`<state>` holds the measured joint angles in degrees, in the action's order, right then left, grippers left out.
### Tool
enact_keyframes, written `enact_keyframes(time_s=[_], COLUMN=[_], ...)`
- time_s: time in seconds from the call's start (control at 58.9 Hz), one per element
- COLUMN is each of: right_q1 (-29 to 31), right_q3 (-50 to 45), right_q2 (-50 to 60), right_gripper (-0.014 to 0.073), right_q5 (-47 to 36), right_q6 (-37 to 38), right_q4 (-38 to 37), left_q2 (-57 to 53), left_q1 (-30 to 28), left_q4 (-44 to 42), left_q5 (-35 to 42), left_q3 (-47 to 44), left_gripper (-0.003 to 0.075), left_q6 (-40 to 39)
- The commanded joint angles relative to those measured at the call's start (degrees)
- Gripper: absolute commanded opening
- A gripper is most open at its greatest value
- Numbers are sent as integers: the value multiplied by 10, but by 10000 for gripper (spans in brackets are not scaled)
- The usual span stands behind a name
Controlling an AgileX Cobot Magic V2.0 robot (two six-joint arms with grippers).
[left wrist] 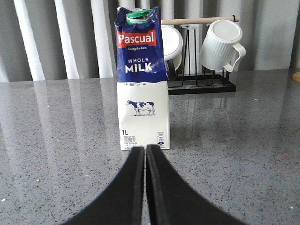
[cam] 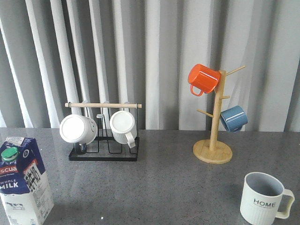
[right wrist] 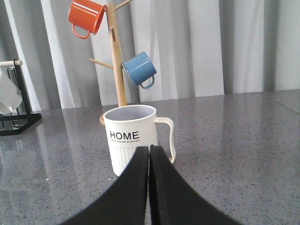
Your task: Place milk next to cup
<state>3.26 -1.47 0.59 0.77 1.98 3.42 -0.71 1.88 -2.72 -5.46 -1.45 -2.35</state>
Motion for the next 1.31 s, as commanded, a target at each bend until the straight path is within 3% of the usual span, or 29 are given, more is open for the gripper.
enact_keyframes(time_s=[0.0,0.9,1.155,1.291], right_q1=[4,4,4,4], right_q3=[-6,-6,-4,13], right_q2=[7,7,5,5], right_gripper=[-6,-6,-6,-6], right_q5=[-45,-45,-55,-59], right_q6=[2,4,7,46], right_q4=[-3,-3,-2,-1], left_q2=[-6,-6,-6,-6], left_q1=[-1,-1,-1,-1], left_q4=[5,5,7,5], left_q5=[46,69,158,208], left_q3=[10,10,13,15], left_gripper=[-6,-6,-6,-4], left_q6=[-7,-10,-106,-185])
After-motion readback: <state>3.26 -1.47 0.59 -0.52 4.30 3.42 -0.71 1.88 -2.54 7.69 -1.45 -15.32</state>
